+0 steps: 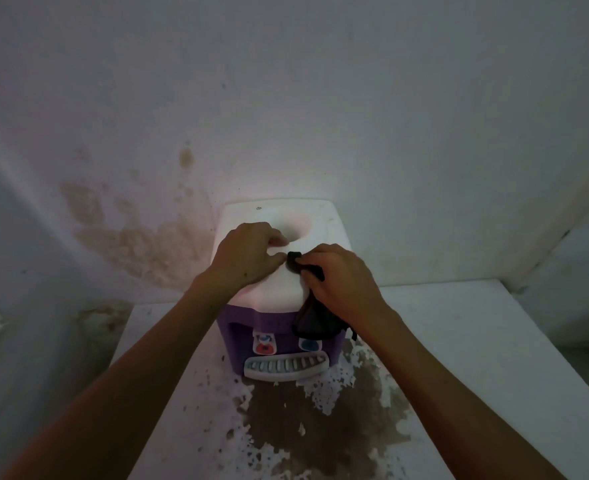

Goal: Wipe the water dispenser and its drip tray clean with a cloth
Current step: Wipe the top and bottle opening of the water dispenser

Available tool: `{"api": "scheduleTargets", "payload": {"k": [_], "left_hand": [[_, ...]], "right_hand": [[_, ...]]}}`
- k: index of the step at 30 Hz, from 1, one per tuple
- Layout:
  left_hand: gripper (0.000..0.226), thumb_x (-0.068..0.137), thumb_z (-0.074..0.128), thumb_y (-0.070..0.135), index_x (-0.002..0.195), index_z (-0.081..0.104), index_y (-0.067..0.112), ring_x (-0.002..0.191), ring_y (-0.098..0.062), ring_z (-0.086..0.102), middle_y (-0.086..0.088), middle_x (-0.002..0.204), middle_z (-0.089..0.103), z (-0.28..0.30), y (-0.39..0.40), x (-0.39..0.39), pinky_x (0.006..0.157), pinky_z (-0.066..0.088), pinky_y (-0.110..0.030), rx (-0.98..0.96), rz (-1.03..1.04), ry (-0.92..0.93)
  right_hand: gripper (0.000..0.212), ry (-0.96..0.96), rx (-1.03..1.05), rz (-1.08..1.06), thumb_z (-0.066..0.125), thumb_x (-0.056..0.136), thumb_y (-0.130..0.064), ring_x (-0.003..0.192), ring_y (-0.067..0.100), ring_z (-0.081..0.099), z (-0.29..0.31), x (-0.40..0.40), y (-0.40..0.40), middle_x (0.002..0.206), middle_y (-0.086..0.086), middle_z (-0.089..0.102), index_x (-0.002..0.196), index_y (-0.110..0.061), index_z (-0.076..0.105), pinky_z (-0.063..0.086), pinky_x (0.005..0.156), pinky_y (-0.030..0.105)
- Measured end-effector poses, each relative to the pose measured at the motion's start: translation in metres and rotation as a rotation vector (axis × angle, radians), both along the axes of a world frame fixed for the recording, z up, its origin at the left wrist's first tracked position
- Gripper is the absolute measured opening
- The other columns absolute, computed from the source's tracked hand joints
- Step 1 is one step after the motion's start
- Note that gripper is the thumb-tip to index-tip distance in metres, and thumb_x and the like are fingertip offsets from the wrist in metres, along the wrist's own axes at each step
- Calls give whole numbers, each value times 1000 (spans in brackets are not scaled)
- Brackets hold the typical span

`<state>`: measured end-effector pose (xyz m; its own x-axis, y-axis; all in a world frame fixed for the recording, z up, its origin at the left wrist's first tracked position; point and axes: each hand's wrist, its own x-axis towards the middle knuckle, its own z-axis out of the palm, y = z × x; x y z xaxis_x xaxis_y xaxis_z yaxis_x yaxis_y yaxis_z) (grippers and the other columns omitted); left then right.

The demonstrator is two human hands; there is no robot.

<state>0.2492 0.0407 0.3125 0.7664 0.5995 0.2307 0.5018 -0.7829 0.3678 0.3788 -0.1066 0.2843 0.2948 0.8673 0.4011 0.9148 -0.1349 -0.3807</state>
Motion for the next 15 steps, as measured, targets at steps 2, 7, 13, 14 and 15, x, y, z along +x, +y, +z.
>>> {"api": "scheduleTargets", "payload": {"k": [2,7,13,14,15], "left_hand": [[33,92,70,37,122,72,25,113,-18,62,6,121,69,-1,-4,1,94,45,-31,42,3,6],[33,92,68,43,120,71,27,109,-17,62,8,119,69,-2,0,-1,91,46,-32,53,-18,4],[35,91,66,49,122,68,34,104,-16,62,9,114,68,-5,-3,4,90,48,-33,83,0,10],[36,92,65,50,126,67,37,103,-16,62,9,111,68,-5,-4,6,88,49,-33,89,4,8],[38,93,64,50,129,65,40,103,-17,62,9,107,66,-6,-6,8,86,47,-31,95,10,14]], "right_hand": [[24,-20,8,-103,61,96,-24,99,18,64,1,8,-3,109,-4,72,117,-23,75,51,76,31],[21,-8,-11,-296,61,96,-22,84,24,65,-1,31,5,96,4,72,109,-22,78,55,68,37],[21,145,-20,-294,64,95,-19,89,23,69,5,66,24,103,3,76,110,-22,78,56,80,32],[22,173,-21,-267,66,94,-18,96,22,69,6,69,20,108,2,76,113,-22,77,53,85,30],[24,181,-29,-235,68,93,-18,100,21,68,6,71,16,112,1,75,115,-22,76,50,89,29]]}}
